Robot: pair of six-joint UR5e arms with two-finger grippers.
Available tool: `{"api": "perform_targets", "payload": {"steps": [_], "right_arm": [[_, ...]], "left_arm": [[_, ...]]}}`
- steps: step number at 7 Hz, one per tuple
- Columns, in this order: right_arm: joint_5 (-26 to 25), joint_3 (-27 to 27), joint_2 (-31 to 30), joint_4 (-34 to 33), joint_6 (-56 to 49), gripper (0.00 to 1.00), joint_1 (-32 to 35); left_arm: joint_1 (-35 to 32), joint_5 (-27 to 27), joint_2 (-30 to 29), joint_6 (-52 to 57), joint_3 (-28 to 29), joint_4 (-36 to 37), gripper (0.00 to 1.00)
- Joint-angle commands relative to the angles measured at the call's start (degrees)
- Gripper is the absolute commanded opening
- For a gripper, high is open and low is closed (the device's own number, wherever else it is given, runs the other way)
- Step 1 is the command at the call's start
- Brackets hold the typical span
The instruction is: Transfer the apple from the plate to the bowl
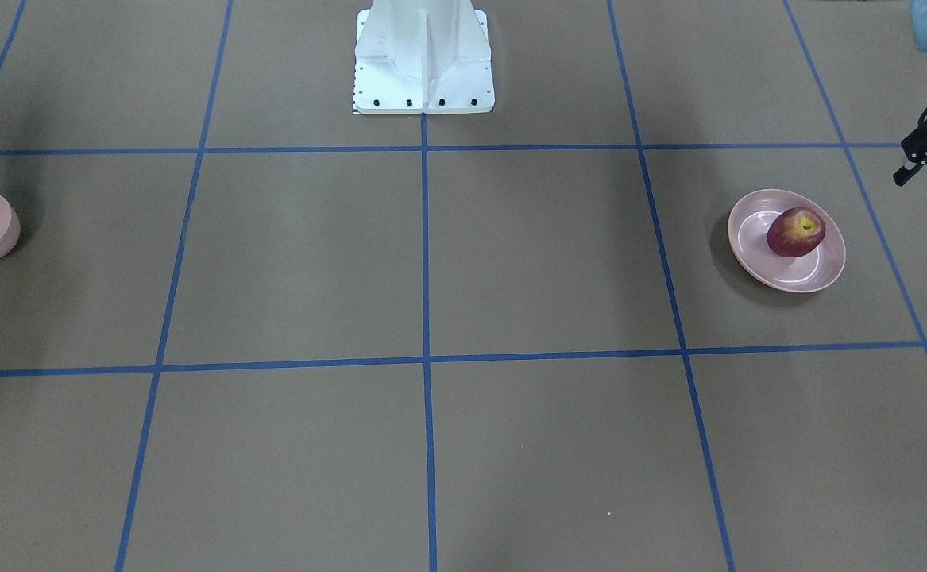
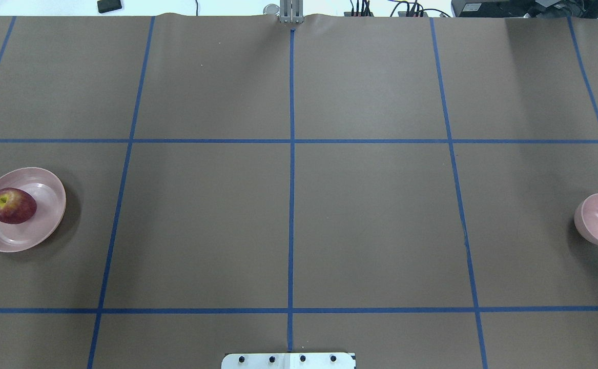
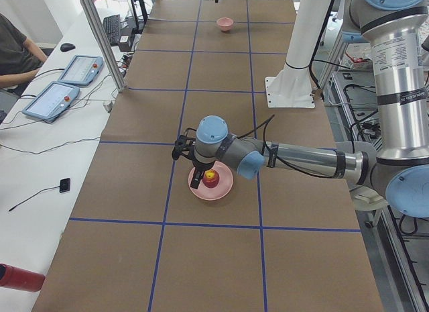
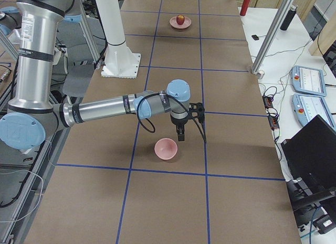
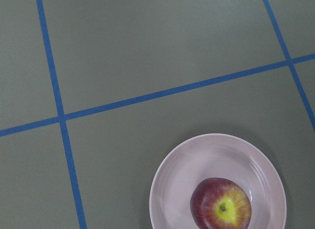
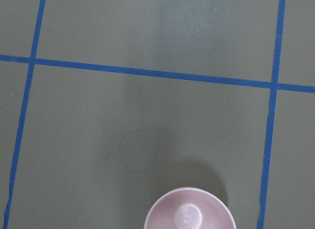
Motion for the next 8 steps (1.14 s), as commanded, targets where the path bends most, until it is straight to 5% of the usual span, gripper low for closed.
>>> {"api": "perform_targets", "payload": {"steps": [1, 8], "right_arm": [[0.33, -4.23, -0.47, 7.09, 0.06, 1.0, 0.01], [1.83, -13.48, -2.76, 13.26, 1.56, 0.99, -8.16]], "left_arm": [[0.17, 0.06, -0.03, 0.08, -0.32, 0.0, 0.99], [0.34, 0.06, -3.19, -2.99, 0.64, 0.78, 0.97]]}}
